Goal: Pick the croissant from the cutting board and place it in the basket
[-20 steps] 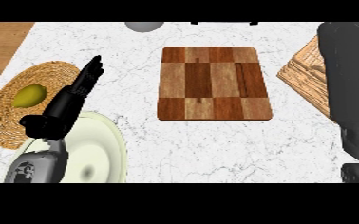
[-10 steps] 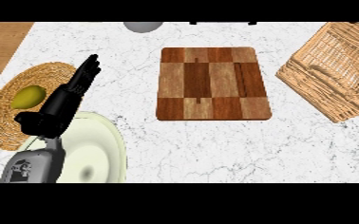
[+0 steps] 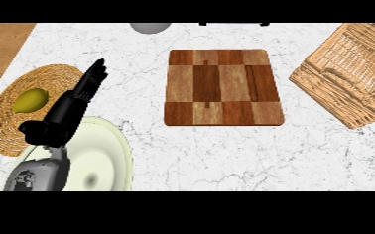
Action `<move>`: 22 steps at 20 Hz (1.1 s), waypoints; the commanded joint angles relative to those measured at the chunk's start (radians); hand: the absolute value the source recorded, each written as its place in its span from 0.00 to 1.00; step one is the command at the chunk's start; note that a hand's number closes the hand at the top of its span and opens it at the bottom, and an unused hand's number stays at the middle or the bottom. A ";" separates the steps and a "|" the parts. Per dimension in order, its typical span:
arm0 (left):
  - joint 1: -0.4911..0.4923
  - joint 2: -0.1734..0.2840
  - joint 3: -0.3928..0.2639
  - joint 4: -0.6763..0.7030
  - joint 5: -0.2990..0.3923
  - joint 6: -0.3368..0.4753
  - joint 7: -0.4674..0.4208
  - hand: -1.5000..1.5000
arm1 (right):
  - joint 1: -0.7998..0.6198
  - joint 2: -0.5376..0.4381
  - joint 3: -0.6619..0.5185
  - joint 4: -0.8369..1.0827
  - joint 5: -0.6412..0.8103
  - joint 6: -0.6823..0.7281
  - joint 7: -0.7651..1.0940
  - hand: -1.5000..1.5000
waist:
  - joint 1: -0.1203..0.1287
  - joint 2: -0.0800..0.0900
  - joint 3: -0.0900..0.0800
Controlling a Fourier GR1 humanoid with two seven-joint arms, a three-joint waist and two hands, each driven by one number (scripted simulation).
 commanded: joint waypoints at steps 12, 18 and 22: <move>-0.003 0.015 0.018 -0.037 0.013 -0.016 0.029 0.50 | 0.081 -0.080 -0.107 0.188 -0.194 -0.233 -0.349 0.00 | 0.003 0.000 0.000; -0.019 -0.002 0.011 0.041 -0.012 -0.004 -0.023 0.50 | -0.018 -0.134 -0.081 0.227 -0.217 -0.179 -0.395 0.00 | 0.001 0.000 -0.001; 0.003 -0.001 0.005 -0.022 -0.007 -0.008 0.003 0.50 | -0.004 -0.114 -0.155 0.174 -0.355 -0.175 -0.513 0.00 | 0.001 -0.002 0.000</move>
